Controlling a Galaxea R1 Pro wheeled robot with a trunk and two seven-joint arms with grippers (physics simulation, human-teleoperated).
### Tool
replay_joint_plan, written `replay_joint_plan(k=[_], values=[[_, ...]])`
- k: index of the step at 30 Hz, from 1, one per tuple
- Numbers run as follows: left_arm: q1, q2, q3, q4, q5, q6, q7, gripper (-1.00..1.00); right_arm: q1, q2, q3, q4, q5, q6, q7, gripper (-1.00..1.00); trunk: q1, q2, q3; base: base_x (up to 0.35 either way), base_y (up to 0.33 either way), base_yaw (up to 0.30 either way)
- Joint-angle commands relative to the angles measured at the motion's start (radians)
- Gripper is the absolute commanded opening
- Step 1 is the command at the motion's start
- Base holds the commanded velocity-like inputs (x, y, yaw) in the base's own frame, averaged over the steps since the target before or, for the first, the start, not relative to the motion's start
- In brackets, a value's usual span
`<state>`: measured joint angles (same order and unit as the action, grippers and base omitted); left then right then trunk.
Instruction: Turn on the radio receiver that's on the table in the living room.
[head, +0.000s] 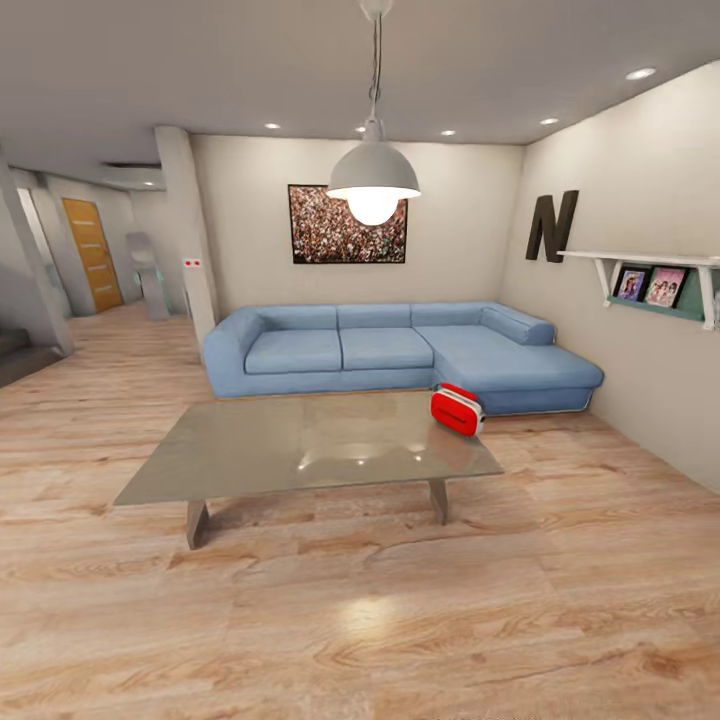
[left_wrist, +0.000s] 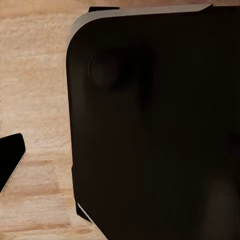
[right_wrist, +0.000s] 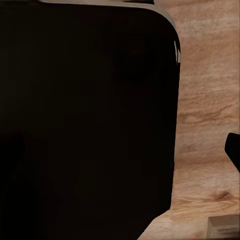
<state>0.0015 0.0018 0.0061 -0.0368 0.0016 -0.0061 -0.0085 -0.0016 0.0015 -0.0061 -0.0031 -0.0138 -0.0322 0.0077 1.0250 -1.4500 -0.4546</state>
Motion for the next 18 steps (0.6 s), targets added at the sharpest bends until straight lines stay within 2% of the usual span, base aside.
replay_joint_plan(k=[1,18], values=[[0.000,0.000,0.000,0.000,0.000,0.000,0.000,1.00,0.000,0.000,0.000,0.000,0.000,0.000,0.000,1.00,0.000,0.000,0.000,0.000,0.000,-0.286],[0.000,0.000,0.000,0.000,0.000,0.000,-0.001,1.00,0.000,0.000,0.000,0.000,0.000,0.000,0.000,1.00,0.000,0.000,0.006,0.000,0.000,-0.286]])
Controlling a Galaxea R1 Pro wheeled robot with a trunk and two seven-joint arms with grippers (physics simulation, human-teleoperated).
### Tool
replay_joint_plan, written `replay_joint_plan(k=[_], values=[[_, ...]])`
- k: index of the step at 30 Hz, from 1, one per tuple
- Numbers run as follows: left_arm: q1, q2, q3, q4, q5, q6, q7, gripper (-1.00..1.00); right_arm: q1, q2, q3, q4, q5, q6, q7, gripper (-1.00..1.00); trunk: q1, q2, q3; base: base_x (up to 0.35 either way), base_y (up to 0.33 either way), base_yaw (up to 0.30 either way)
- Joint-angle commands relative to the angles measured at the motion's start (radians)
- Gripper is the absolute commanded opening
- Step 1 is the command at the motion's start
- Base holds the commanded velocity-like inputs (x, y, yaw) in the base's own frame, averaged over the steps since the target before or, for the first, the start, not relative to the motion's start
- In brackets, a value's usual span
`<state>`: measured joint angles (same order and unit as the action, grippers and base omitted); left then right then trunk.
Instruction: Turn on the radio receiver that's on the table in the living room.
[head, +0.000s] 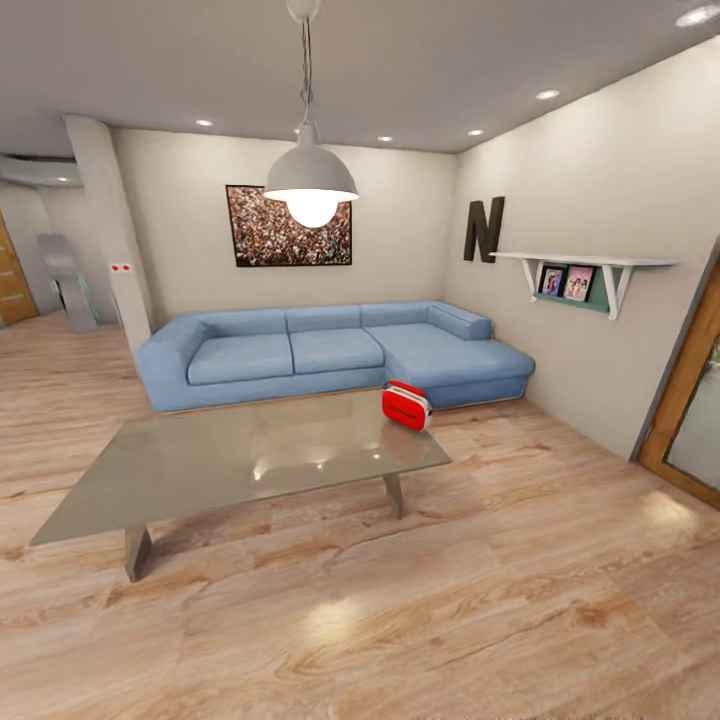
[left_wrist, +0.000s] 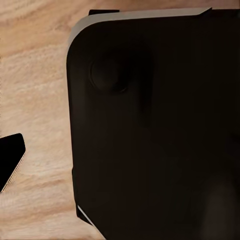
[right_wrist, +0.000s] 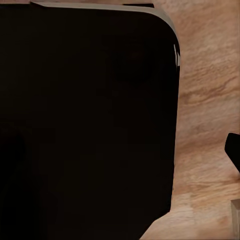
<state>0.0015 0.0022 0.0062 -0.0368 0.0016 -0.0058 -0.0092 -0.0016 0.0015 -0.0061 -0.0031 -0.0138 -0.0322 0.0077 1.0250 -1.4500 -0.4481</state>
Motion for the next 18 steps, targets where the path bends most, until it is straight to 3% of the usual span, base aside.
replay_joint_plan(k=[1,18], values=[[0.000,0.000,0.000,0.000,0.000,0.000,0.000,1.00,0.000,0.000,0.000,0.000,0.000,0.000,0.000,1.00,0.000,0.000,0.000,0.000,0.000,-0.286],[0.000,-0.001,0.000,0.000,0.000,0.000,0.000,1.00,0.000,0.000,0.000,0.000,0.000,0.000,0.000,1.00,0.000,0.000,0.007,0.000,0.000,-0.286]])
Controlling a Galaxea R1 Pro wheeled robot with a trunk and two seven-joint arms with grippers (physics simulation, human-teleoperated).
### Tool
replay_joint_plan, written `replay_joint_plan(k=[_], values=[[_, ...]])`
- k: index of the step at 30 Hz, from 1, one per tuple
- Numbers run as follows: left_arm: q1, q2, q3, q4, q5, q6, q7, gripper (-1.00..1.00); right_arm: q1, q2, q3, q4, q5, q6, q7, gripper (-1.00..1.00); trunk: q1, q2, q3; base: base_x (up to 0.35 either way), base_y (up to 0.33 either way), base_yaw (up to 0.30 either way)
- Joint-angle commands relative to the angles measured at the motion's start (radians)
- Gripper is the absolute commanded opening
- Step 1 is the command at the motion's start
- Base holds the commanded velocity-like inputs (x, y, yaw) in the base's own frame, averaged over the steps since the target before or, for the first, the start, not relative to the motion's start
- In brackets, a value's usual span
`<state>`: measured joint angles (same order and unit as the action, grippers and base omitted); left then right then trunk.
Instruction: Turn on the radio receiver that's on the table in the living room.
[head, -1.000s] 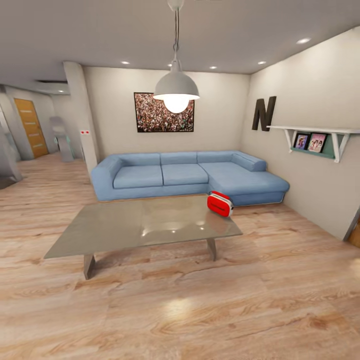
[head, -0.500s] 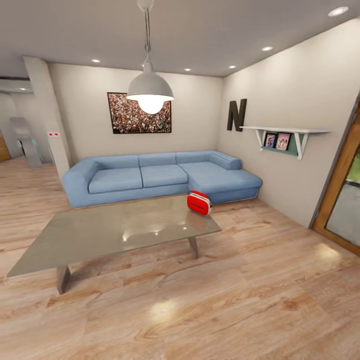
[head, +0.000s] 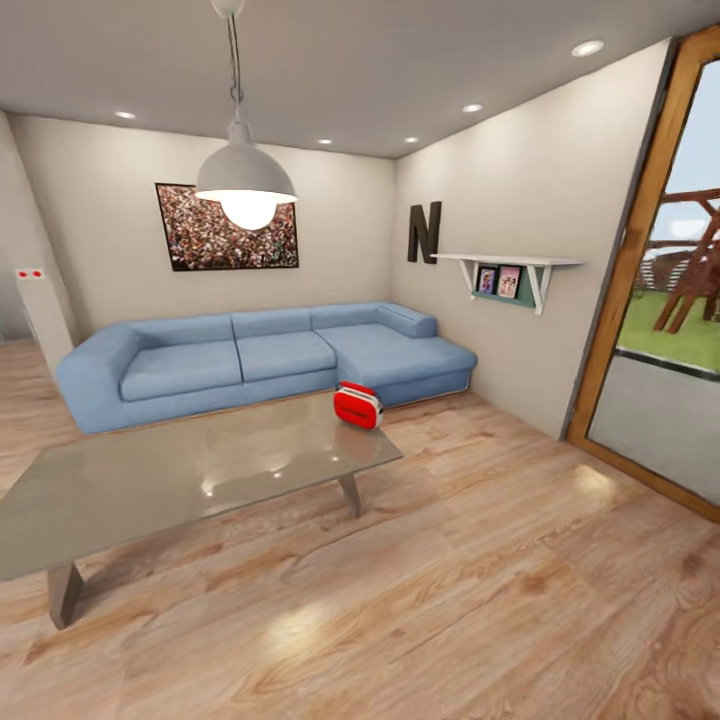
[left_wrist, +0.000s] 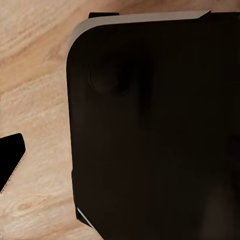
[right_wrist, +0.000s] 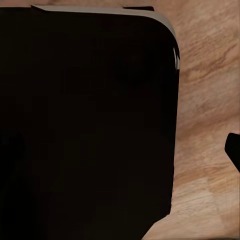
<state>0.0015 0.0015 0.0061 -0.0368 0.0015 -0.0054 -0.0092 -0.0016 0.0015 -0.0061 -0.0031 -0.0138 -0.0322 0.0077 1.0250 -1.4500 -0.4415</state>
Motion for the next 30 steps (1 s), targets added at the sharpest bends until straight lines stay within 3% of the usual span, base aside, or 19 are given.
replay_joint_plan(k=[1,10,30], values=[[0.000,0.000,0.000,0.000,0.000,0.000,0.000,1.00,0.000,0.000,0.000,0.000,0.000,0.000,0.000,1.00,0.000,0.000,0.000,0.000,0.000,-0.286],[0.000,0.002,-0.001,0.000,0.001,0.003,-0.002,1.00,0.000,0.000,-0.003,0.000,-0.001,0.003,-0.007,1.00,0.000,0.000,0.002,0.073,0.000,-0.140],[0.000,0.003,-0.002,0.000,0.002,0.010,-0.004,1.00,0.000,0.000,-0.003,0.000,0.002,0.001,-0.011,1.00,0.000,0.000,0.002,0.313,0.000,-0.003]])
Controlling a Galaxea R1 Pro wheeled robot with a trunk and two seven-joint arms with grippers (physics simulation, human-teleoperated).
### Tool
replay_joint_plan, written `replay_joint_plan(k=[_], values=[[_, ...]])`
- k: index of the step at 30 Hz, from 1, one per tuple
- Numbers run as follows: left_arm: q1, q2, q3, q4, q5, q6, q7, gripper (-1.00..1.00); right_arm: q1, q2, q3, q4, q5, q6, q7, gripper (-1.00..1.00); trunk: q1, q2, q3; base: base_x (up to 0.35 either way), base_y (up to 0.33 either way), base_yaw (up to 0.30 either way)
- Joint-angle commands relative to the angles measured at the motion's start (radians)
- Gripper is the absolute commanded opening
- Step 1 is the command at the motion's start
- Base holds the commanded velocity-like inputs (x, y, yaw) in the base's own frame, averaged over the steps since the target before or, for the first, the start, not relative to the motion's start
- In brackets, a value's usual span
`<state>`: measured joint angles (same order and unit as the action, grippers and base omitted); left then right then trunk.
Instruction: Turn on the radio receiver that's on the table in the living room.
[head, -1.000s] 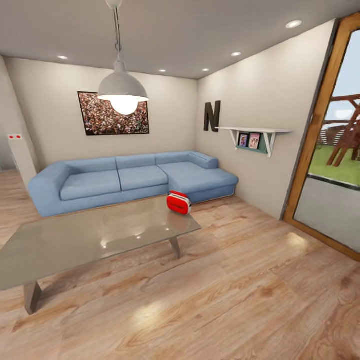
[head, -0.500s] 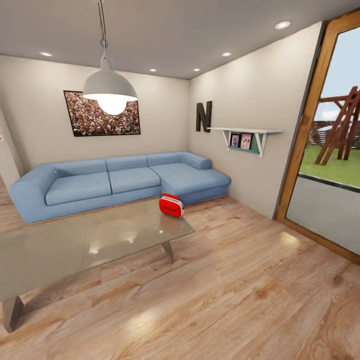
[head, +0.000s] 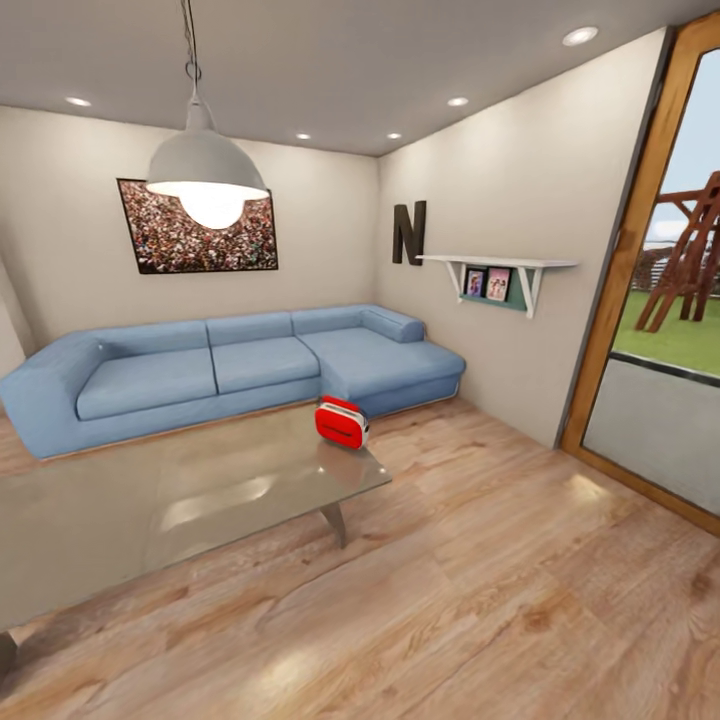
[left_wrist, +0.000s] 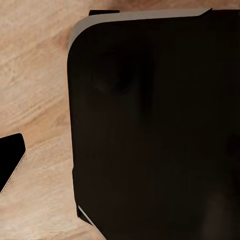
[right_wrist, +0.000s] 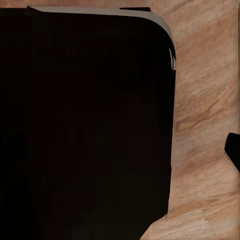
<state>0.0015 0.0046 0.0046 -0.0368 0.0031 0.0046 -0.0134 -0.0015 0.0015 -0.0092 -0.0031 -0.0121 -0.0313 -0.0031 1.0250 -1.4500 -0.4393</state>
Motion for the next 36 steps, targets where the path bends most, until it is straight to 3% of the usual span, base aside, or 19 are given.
replay_joint_plan(k=[1,36], values=[[0.000,0.000,0.000,0.000,0.000,0.000,0.000,1.00,0.000,0.000,0.000,0.000,0.001,0.000,0.000,1.00,0.000,0.000,0.000,0.324,0.000,0.000],[0.000,0.000,0.000,0.000,0.000,0.000,0.000,1.00,0.000,0.000,0.003,0.000,0.008,-0.001,0.000,1.00,0.000,0.000,0.000,0.324,0.000,0.000]])
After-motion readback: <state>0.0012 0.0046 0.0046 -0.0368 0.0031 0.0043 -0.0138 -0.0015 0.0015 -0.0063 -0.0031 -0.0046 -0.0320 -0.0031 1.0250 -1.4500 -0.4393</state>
